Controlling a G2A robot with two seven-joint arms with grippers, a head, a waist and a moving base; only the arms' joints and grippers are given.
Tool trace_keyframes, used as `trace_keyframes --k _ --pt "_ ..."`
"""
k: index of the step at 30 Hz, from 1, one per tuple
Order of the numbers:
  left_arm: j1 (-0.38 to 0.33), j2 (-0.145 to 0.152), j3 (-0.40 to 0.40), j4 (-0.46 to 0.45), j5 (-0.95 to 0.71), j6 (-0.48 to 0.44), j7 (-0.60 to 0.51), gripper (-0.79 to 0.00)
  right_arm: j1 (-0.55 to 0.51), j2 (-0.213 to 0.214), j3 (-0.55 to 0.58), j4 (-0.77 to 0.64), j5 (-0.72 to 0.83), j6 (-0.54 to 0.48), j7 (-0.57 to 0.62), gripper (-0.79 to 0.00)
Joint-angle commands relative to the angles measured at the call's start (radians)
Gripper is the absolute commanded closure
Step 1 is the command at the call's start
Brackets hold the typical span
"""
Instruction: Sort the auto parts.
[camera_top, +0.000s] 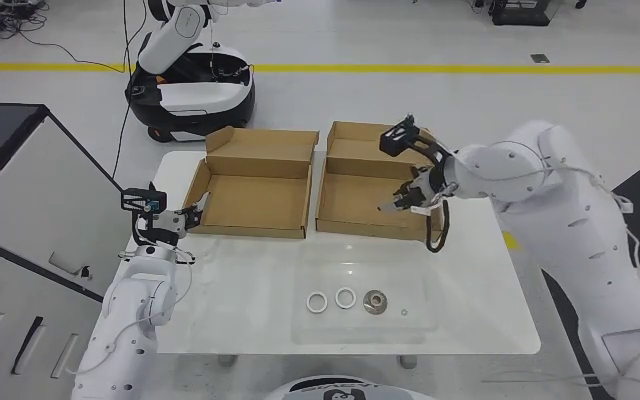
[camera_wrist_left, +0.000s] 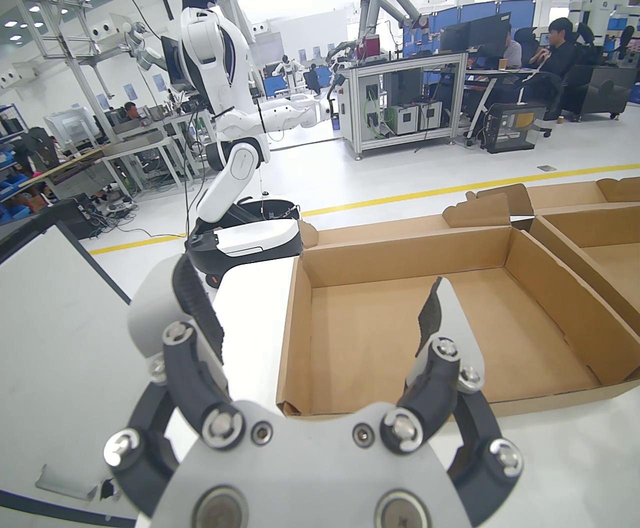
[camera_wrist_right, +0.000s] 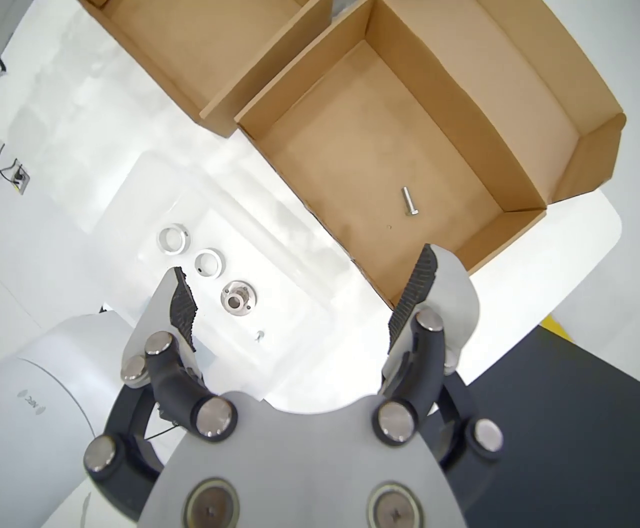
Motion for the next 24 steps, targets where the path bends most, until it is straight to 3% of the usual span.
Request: trace_keyframes --k 1,10,17,24 --pt "0.0 0.0 0.0 0.0 0.0 0.0 0.0 -0.785 -0.01 0.014 -0.008 -0.026 0.004 -0.023 0.0 -0.785" --pt "0.0 0.0 0.0 0.0 0.0 0.0 0.0 -0.785 -0.047 0.086 -0.063 -0.14 -0.011 -0.098 0.0 -0.785" --pt "0.0 0.0 0.0 0.0 0.0 0.0 0.0 -0.785 -0.048 0.132 -0.098 -0.19 0.047 -0.101 0.0 -0.785" --pt "0.0 0.0 0.0 0.0 0.0 0.0 0.0 -0.785 -0.048 0.132 -0.098 -0.19 0.047 -0.101 0.0 -0.785"
